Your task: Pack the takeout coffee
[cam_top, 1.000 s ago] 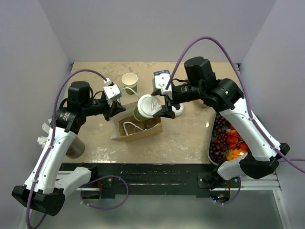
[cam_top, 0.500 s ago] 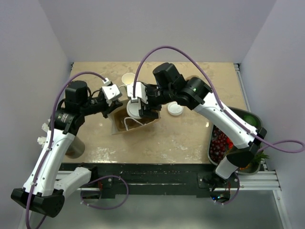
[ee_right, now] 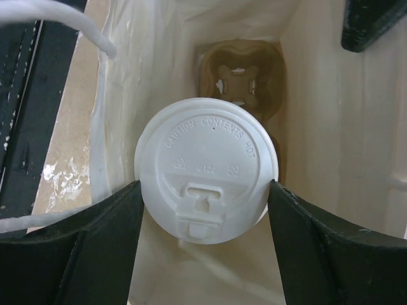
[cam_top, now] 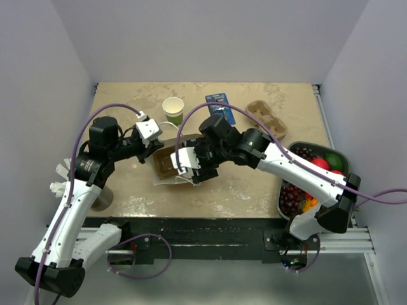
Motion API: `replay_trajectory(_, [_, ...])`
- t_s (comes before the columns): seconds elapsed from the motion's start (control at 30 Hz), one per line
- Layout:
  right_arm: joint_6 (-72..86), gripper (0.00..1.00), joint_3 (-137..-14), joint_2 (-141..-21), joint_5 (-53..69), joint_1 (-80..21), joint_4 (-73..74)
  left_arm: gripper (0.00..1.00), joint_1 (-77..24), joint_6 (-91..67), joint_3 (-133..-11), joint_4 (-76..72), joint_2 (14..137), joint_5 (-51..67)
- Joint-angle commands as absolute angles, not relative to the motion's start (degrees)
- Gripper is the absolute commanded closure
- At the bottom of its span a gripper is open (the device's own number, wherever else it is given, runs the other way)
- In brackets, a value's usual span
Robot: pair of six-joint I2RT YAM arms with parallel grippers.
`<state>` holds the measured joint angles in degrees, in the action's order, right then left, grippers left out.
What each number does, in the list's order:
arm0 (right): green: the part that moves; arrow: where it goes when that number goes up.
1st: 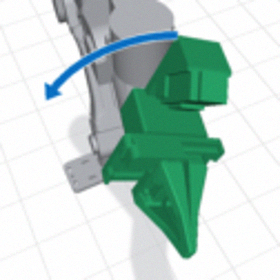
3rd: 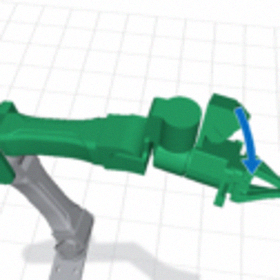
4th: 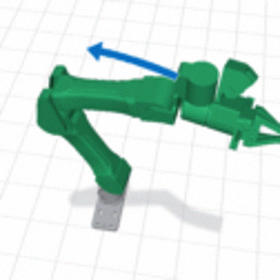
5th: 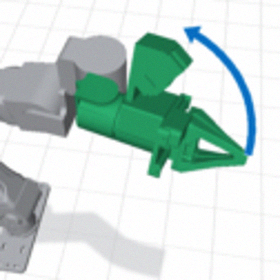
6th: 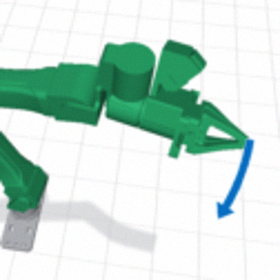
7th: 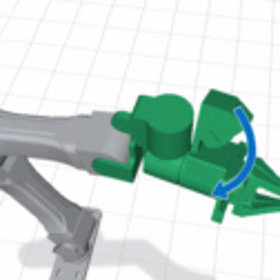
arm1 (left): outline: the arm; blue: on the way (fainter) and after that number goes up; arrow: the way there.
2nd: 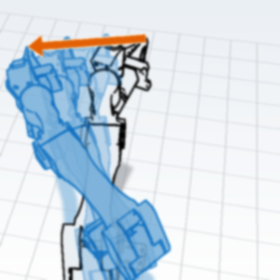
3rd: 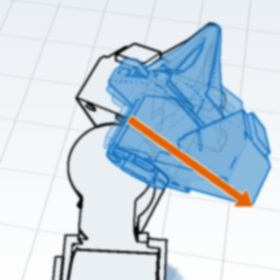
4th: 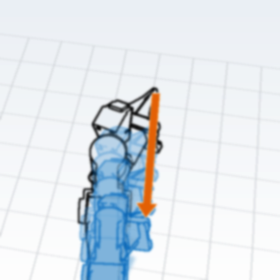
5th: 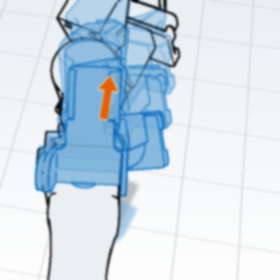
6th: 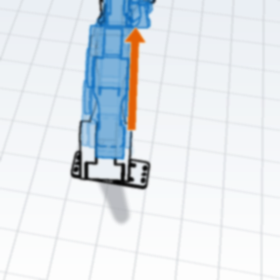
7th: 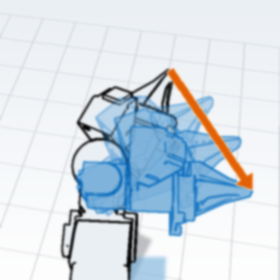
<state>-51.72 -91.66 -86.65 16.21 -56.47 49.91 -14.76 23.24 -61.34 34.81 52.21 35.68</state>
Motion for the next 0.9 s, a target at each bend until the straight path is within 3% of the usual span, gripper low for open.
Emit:
replay_trajectory(0.0, [-55.5, 1.0, -86.2, -82.9, 11.5, -58.3, 42.3, 1.0, -14.9, 22.7, -59.2, 30.2, 48.8, 38.1])
replay_trajectory(0.2, [-55.0, 1.0, -81.1, -82.5, 7.8, -58.6, 34.9, 1.0, -15.1, 23.8, -57.2, 31.7, 47.1, 40.9])
replay_trajectory(0.87, [-59.8, 1.0, -83.2, -90.8, 3.6, -57.1, 35.2, 1.0, -15.1, 21.7, -54.7, 29.9, 46.8, 44.5])
